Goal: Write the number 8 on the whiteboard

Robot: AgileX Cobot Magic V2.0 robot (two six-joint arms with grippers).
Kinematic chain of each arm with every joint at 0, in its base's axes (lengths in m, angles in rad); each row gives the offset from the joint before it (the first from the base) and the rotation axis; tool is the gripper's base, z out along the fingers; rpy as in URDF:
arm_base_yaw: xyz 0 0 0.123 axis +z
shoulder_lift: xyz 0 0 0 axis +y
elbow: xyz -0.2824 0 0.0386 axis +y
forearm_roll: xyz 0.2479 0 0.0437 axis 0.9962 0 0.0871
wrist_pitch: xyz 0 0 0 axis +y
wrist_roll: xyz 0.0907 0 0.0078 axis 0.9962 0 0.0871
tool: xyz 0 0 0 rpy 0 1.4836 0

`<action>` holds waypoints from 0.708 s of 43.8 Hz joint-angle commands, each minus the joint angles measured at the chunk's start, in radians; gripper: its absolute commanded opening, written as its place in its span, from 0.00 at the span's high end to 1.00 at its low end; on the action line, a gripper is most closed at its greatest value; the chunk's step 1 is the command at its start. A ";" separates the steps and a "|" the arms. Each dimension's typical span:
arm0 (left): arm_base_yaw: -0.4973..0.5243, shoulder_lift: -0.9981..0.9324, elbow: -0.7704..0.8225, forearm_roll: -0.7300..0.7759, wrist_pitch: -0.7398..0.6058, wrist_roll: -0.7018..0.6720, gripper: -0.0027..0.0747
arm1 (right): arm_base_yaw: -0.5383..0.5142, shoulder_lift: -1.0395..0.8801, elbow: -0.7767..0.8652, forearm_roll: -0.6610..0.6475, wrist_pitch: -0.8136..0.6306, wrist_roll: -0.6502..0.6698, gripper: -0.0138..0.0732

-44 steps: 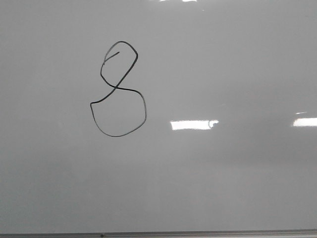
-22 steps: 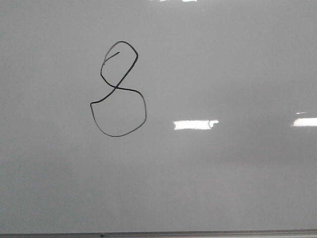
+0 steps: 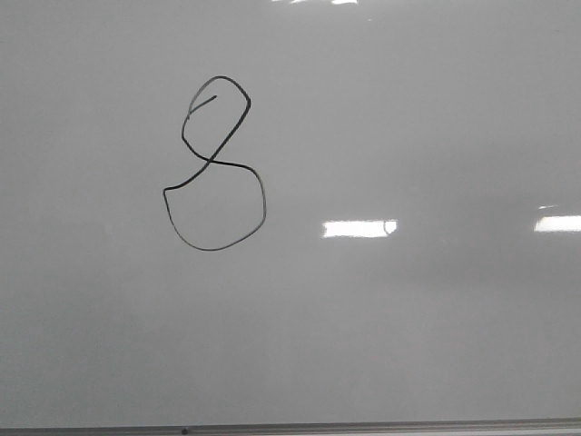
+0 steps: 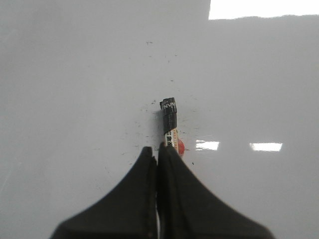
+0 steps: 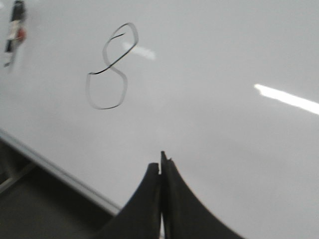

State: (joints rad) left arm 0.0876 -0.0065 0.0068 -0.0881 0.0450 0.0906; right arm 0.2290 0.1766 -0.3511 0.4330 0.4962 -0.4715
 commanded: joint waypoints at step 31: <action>-0.002 -0.013 0.014 -0.006 -0.090 -0.001 0.99 | -0.331 -0.206 0.377 -0.417 -0.372 0.488 0.91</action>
State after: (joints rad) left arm 0.0876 -0.0065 0.0068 -0.0881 0.0444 0.0906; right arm -0.0802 -0.0106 0.0268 0.0341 0.1934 0.0094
